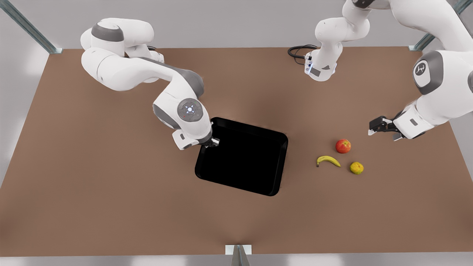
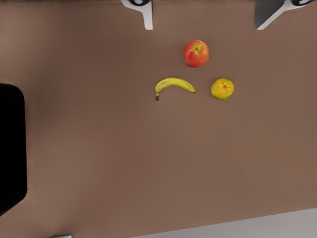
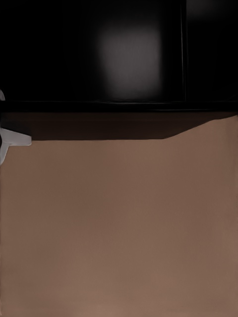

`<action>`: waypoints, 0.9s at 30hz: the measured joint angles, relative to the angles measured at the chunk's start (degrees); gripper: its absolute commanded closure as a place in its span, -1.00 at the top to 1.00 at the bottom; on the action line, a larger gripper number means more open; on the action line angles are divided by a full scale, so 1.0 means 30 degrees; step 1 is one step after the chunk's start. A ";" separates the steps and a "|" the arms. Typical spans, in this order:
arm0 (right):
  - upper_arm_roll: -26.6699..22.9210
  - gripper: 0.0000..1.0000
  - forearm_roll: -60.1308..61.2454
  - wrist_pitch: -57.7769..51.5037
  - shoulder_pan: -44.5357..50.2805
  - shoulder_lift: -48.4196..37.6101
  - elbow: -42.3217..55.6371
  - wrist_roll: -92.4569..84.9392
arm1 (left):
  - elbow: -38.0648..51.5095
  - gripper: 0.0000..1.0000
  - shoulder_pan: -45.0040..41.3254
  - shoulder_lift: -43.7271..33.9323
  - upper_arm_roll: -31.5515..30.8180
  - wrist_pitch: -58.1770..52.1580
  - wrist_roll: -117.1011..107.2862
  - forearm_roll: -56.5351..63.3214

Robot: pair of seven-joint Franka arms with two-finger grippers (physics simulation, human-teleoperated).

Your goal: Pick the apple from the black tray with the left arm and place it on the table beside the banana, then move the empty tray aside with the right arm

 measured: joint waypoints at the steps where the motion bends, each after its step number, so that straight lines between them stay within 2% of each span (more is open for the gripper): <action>1: -0.0009 -0.92 -0.0007 -0.0450 -0.0233 -0.0122 0.0100 -0.0472 | 0.0108 1.00 0.0032 0.0406 -0.0056 0.0027 0.0080 0.0022; 4: -0.0014 -0.91 0.0040 -0.1431 -0.0577 -0.0287 0.0261 -0.1756 | 0.0261 1.00 -0.0274 0.0805 -0.0023 0.0512 0.0288 0.0981; 10: -0.2128 -0.89 0.0587 -0.2426 -0.0551 -0.0379 0.2288 -0.4714 | 0.0278 1.00 0.0039 0.0873 0.0186 0.1053 0.0612 0.1818; 14: -0.2545 -0.88 0.1005 -0.3956 -0.0604 -0.0817 0.5001 -0.7184 | 0.0225 1.00 0.0033 0.0880 0.0155 0.1202 0.0776 0.1949; 19: -0.4735 -0.88 0.1209 -0.5587 -0.0690 -0.1083 0.7234 -1.0713 | 0.0160 1.00 -0.0008 0.0886 0.0133 0.1290 0.0933 0.1995; 20: -0.5581 -0.88 0.1329 -0.5716 -0.0684 -0.1096 0.7617 -1.1535 | 0.0150 1.00 -0.0017 0.0880 0.0111 0.1300 0.0958 0.1998; 21: -0.7244 -0.88 0.1940 -0.5721 -0.0677 -0.1140 0.7889 -1.2390 | 0.0145 1.00 -0.0054 0.0866 0.0092 0.1293 0.0983 0.2002; 24: -1.4323 -0.85 0.5773 -0.5231 -0.0426 -0.1674 0.8098 -1.5073 | 0.0147 1.00 -0.0099 0.0870 0.0075 0.1280 0.1048 0.2008; 25: -1.5556 -0.85 0.6811 -0.5069 -0.0352 -0.1736 0.8107 -1.5941 | 0.0144 1.00 -0.0098 0.0872 0.0074 0.1278 0.1067 0.2010; 27: -1.6768 -0.86 0.8232 -0.4840 -0.0269 -0.2161 0.8083 -1.7573 | 0.0141 1.00 -0.0095 0.0886 0.0074 0.1276 0.1103 0.2011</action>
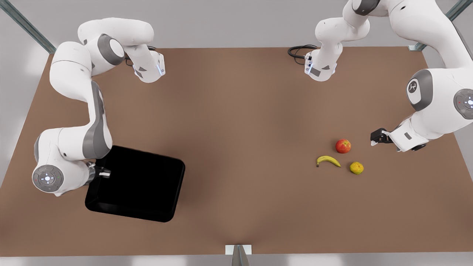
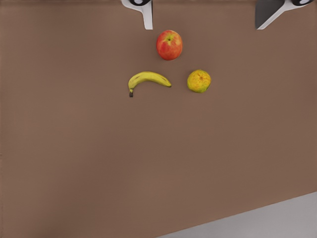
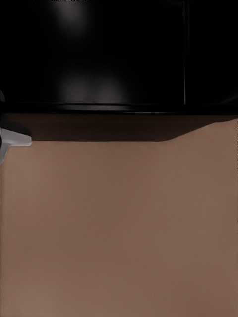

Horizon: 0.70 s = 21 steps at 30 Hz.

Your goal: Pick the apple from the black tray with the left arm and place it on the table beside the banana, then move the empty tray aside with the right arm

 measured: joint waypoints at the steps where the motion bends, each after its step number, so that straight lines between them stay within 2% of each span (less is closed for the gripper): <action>1: -0.0577 -0.86 0.0611 0.0085 0.0031 -0.0172 -0.0015 -0.0792 | 0.0000 1.00 0.0001 -0.0006 0.0000 -0.0001 0.0017 0.0001; 3: -0.2199 -0.87 0.2022 0.0220 0.0068 -0.0467 -0.0060 -0.2334 | -0.0001 1.00 0.0006 -0.0010 -0.0011 -0.0002 0.0047 0.0001; 8: -0.4156 -0.90 0.4686 0.1109 0.0162 -0.0579 -0.1887 -0.5536 | -0.0023 1.00 0.0011 -0.0012 0.0013 -0.0017 0.0118 0.0002; 14: -0.5100 -0.89 0.5925 0.4116 0.0548 -0.0553 -0.5661 -0.8210 | -0.0035 1.00 0.0039 0.0016 0.0029 -0.0019 0.0180 0.0002; 21: -0.6166 -0.84 0.6417 0.7167 0.0549 -0.0528 -0.8172 -1.0438 | 0.0040 1.00 0.0050 0.0047 0.0029 0.0003 0.0210 -0.0001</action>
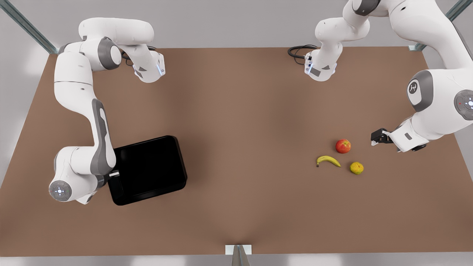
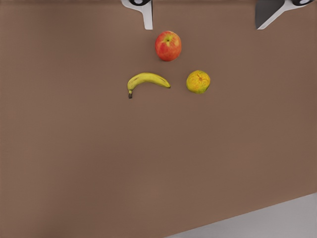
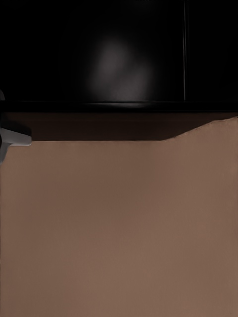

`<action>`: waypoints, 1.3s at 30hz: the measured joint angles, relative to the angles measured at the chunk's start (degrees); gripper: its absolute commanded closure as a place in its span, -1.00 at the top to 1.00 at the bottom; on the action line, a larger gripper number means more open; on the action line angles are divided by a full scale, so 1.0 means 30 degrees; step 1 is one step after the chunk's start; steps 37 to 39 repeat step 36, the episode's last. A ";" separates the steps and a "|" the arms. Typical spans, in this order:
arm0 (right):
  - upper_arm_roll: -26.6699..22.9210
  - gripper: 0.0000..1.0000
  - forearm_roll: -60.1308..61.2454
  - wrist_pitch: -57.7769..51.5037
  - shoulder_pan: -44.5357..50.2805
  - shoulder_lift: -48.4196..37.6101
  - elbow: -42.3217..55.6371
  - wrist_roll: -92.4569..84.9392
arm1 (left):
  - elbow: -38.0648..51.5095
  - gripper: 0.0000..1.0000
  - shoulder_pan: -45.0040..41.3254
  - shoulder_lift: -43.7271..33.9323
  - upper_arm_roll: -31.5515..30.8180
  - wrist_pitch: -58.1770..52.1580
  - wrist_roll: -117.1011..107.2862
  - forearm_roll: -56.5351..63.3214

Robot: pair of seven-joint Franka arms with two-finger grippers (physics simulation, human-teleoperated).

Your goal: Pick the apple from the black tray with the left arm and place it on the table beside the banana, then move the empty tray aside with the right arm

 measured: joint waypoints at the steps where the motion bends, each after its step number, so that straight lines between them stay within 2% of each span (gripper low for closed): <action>1: -0.0158 -0.84 0.0060 0.0377 0.0115 0.0040 -0.0232 -0.0250 | 0.0066 1.00 -0.0017 -0.0001 0.0000 0.0012 -0.0047 -0.0006; 6: -0.1356 -0.81 0.0897 0.1990 0.0708 0.0176 -0.1330 -0.1321 | 0.0132 1.00 -0.0076 0.0000 -0.0027 0.0050 -0.0321 -0.0001; 14: -0.1706 -0.74 0.1336 0.3951 0.0664 0.1306 -0.1875 -0.2601 | 0.0135 1.00 -0.0176 0.0000 -0.0059 0.0051 -0.0928 -0.0042; 15: -0.1723 -0.59 0.1339 0.4071 0.0663 0.1430 -0.1865 -0.2727 | 0.0135 1.00 -0.0178 0.0000 -0.0059 0.0051 -0.0987 -0.0038; 16: -0.1837 -0.28 0.1379 0.4175 0.0668 0.1550 -0.1858 -0.2839 | 0.0135 1.00 -0.0182 0.0000 -0.0059 0.0051 -0.1043 -0.0035; 17: -0.1923 0.53 0.1411 0.4277 0.0663 0.1627 -0.1855 -0.2944 | 0.0135 1.00 -0.0182 0.0000 -0.0059 0.0051 -0.1095 -0.0036; 19: -0.2007 1.00 0.1476 0.4552 0.0656 0.1679 -0.1851 -0.3136 | 0.0135 1.00 -0.0175 0.0000 -0.0059 0.0051 -0.1192 -0.0032; 23: -0.2030 1.00 0.1531 0.4876 0.0696 0.1584 -0.1796 -0.3513 | 0.0135 1.00 -0.0216 0.0000 -0.0059 0.0050 -0.1356 -0.0026; 28: -0.2064 1.00 0.1550 0.4197 0.1025 -0.0935 -0.1715 -0.3854 | 0.0135 1.00 -0.0234 0.0000 -0.0059 0.0050 -0.1516 -0.0011; 31: -0.1893 1.00 0.1618 0.3079 0.1120 -0.3495 -0.1710 -0.3953 | 0.0135 1.00 -0.0233 0.0000 -0.0059 0.0050 -0.1593 -0.0007; 36: -0.1708 1.00 0.1554 -0.1594 0.1540 -1.0398 -0.1733 -0.3659 | 0.0135 1.00 -0.0251 0.0000 -0.0059 0.0050 -0.1695 -0.0022; 39: -0.1708 1.00 0.1554 -0.1594 0.1540 -1.0398 -0.1733 -0.3659 | 0.0135 1.00 -0.0251 0.0000 -0.0059 0.0050 -0.1695 -0.0022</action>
